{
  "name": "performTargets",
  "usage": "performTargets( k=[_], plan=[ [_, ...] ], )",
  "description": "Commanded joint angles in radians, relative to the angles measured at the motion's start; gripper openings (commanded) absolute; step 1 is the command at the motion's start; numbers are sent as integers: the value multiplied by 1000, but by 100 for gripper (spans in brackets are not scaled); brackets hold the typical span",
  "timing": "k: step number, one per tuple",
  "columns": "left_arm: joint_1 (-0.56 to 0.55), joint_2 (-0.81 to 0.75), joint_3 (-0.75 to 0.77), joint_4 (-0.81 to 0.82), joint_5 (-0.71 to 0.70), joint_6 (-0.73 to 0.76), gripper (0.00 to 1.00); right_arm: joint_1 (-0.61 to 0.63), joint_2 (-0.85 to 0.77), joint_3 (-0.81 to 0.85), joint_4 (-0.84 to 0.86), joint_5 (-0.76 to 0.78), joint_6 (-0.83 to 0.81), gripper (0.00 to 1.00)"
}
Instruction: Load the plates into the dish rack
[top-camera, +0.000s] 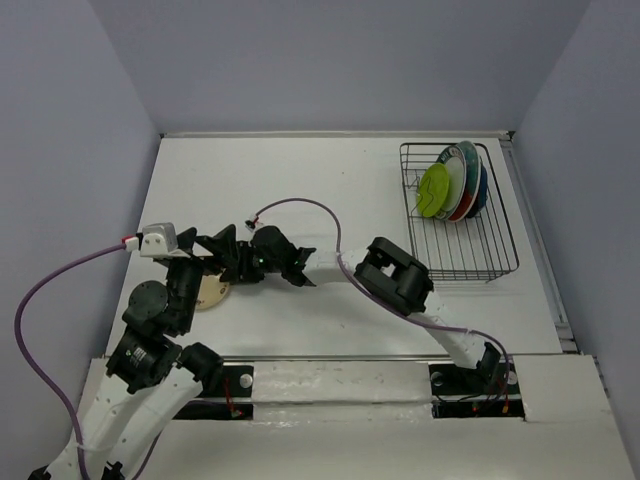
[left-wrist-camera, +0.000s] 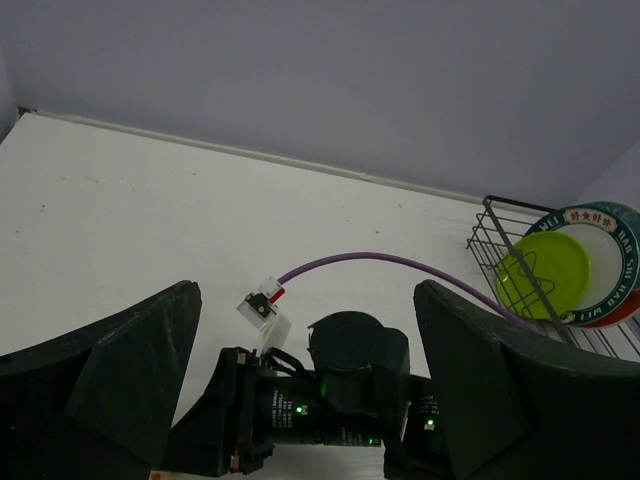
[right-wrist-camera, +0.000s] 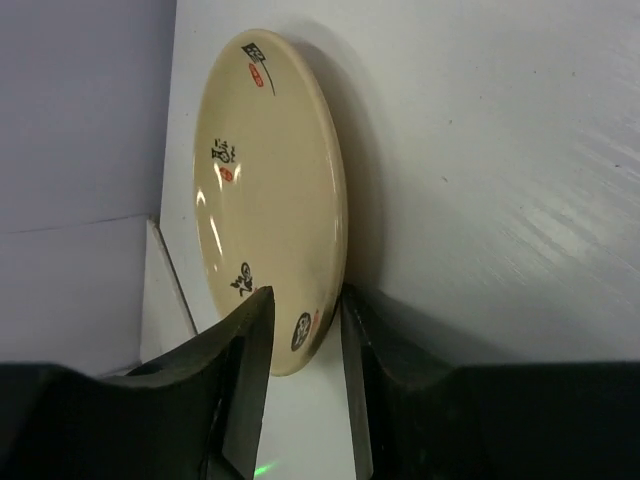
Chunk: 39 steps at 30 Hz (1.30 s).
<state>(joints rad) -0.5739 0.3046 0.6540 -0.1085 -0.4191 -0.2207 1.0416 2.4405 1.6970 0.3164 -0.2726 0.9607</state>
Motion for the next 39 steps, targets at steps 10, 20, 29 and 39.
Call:
performTargets(
  k=[10, 20, 29, 39],
  plan=[
    [5, -29, -7, 53, 26, 14, 99, -37, -222, -150, 43, 195, -74, 7],
    [5, 73, 4, 36, 219, 20, 99, -322, -842, -352, -290, 921, -788, 7],
    [5, 65, 4, 36, 272, 20, 99, -577, -910, -235, -522, 1187, -1134, 7],
    [0, 60, 2, 33, 269, 20, 99, -637, -801, -184, -648, 1158, -1062, 7]
  ],
)
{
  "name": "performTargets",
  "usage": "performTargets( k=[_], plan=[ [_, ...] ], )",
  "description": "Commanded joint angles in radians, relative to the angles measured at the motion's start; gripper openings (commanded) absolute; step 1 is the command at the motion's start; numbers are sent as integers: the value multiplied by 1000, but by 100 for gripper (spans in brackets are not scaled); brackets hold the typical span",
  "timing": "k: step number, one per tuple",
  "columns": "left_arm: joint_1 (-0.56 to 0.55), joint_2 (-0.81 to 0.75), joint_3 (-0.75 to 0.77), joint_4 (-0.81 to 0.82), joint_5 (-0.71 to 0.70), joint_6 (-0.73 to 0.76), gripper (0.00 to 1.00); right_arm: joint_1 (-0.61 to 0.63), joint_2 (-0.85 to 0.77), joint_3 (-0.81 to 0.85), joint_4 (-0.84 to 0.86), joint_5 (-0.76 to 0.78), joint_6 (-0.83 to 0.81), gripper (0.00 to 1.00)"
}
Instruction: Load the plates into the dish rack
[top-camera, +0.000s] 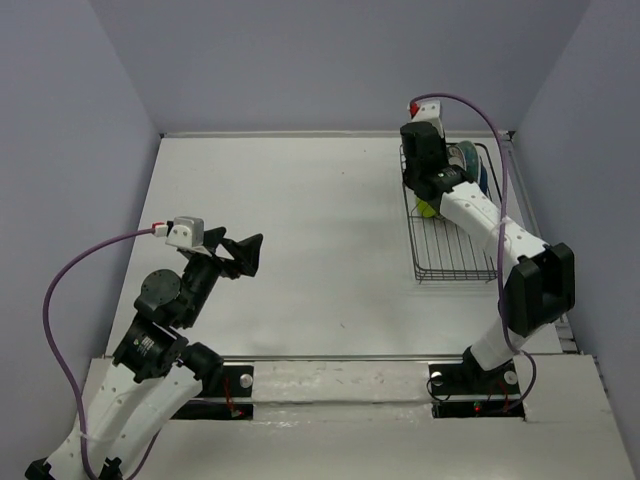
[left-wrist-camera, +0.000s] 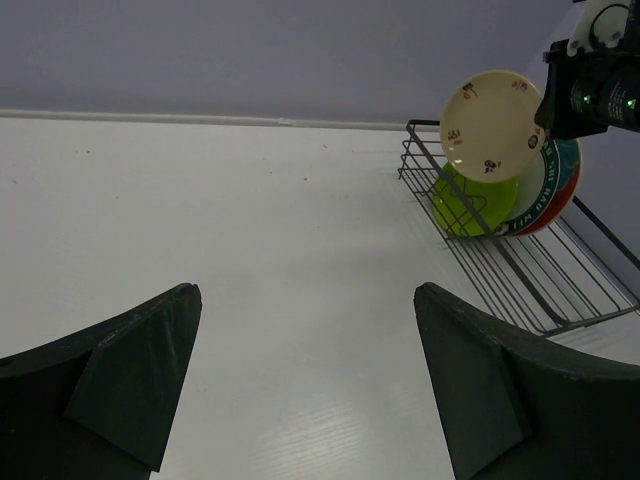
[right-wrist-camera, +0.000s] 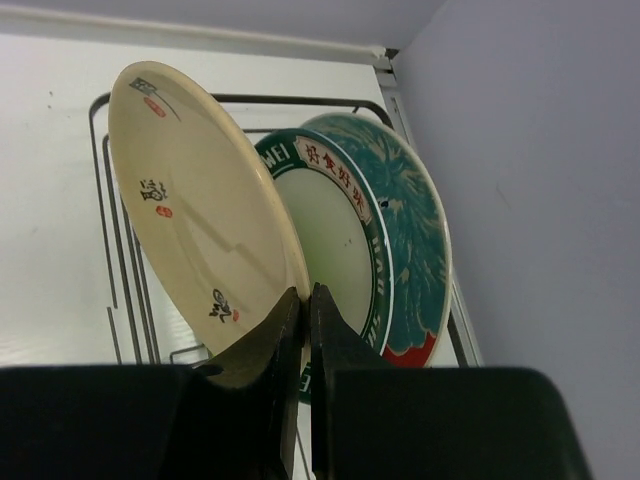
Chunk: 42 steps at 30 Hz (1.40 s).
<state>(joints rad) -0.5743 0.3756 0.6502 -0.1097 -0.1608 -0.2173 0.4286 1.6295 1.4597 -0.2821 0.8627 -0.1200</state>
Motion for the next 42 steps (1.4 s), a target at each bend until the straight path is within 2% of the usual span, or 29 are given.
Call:
performTargets(
  k=[1, 11, 21, 24, 27, 29, 32, 33, 34, 36, 38, 39, 42],
  plan=[
    [1, -9, 5, 35, 10, 16, 99, -34, 10, 47, -51, 24, 28, 7],
    [-4, 16, 6, 36, 12, 15, 99, -89, 21, 4, -101, 16, 155, 7],
    [-4, 36, 8, 38, 20, 13, 99, -90, 92, -12, -178, -103, 316, 7],
    [-2, 43, 8, 36, 24, 15, 99, -68, 69, -13, -178, -100, 347, 24],
    [-2, 48, 8, 39, 27, 15, 99, -68, 0, -19, -170, -159, 378, 52],
    [-2, 57, 8, 39, 29, 15, 99, -68, -55, -48, -129, -250, 381, 66],
    [-2, 62, 6, 38, 17, 16, 99, -68, -205, -103, -62, -435, 387, 79],
    [-2, 63, 6, 35, 11, 16, 99, -68, -206, -128, -62, -436, 388, 81],
    [-1, 65, 6, 31, 4, 16, 99, -68, -277, -157, -21, -524, 391, 82],
    [-1, 69, 5, 31, -2, 18, 99, -68, -403, -281, 58, -655, 411, 86],
    [-1, 88, 6, 30, -3, 19, 99, -68, -509, -445, 118, -712, 457, 92],
    [-1, 95, 8, 27, -3, 19, 99, -68, -622, -505, 185, -767, 467, 97],
    [1, 134, 12, 27, 6, 13, 99, -68, -791, -708, 262, -830, 517, 100]
  ],
)
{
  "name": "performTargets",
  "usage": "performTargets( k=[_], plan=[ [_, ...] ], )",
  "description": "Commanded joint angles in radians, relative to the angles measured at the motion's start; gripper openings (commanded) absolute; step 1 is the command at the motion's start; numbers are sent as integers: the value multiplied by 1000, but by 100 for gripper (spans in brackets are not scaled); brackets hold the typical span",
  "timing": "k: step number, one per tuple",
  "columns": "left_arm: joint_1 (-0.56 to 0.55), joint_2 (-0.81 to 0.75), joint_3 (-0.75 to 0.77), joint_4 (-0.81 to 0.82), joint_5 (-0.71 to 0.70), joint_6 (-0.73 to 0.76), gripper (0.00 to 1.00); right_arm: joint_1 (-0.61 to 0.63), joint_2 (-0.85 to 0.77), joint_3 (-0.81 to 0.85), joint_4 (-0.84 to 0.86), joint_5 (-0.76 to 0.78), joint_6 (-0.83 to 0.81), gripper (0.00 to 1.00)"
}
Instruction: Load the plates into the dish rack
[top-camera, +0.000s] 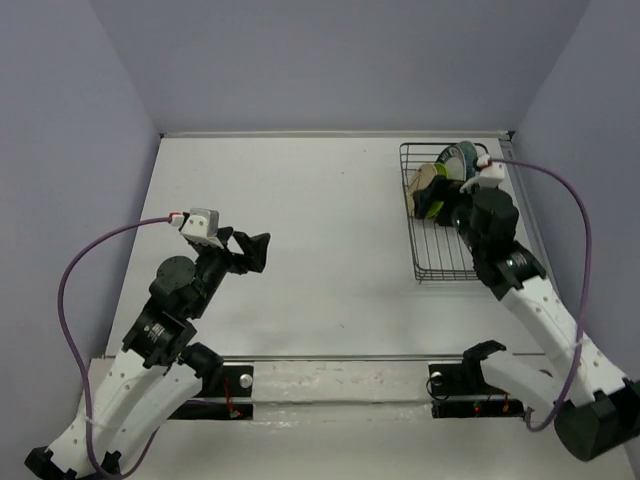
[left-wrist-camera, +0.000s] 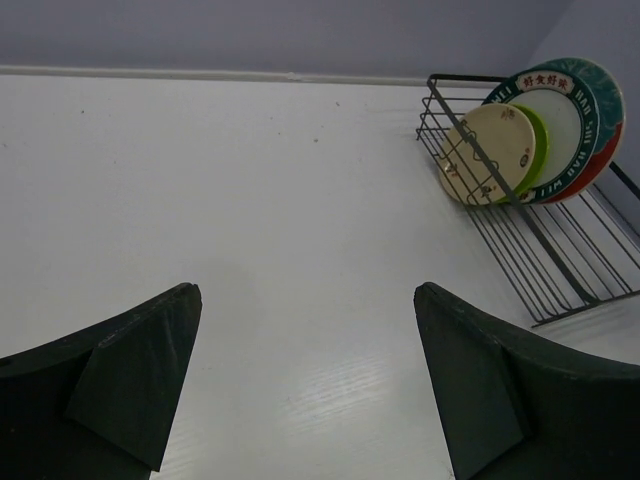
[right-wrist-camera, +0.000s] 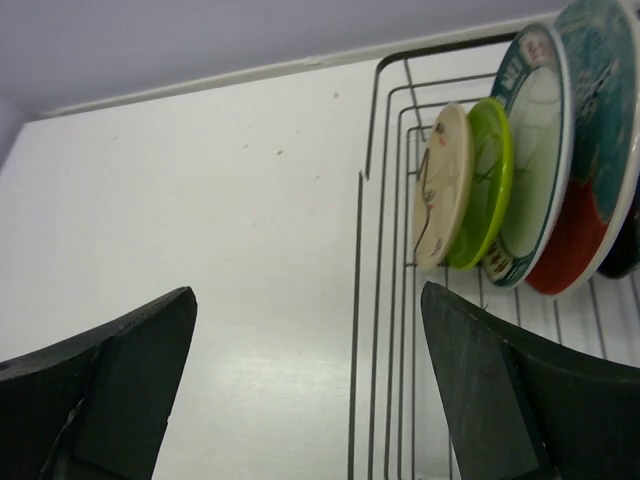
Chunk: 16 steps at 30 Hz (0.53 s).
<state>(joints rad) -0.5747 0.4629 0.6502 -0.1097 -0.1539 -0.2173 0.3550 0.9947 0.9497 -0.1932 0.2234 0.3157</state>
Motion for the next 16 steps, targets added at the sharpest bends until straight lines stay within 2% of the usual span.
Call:
performTargets(
  k=[1, 4, 7, 12, 16],
  plan=[
    [1, 57, 15, 25, -1, 10, 99, 6, -206, -236, 175, -194, 94, 99],
    [3, 111, 25, 27, 14, 1, 99, 6, -396, -348, 163, -200, 115, 100],
    [3, 140, 32, 28, 31, -4, 99, 6, -467, -385, 118, -216, 99, 100],
    [4, 168, 55, 39, 69, -31, 99, 6, -605, -359, 80, -249, 40, 100],
    [4, 178, 81, 41, 91, -48, 99, 6, -642, -298, 60, -228, 49, 100]
  ],
)
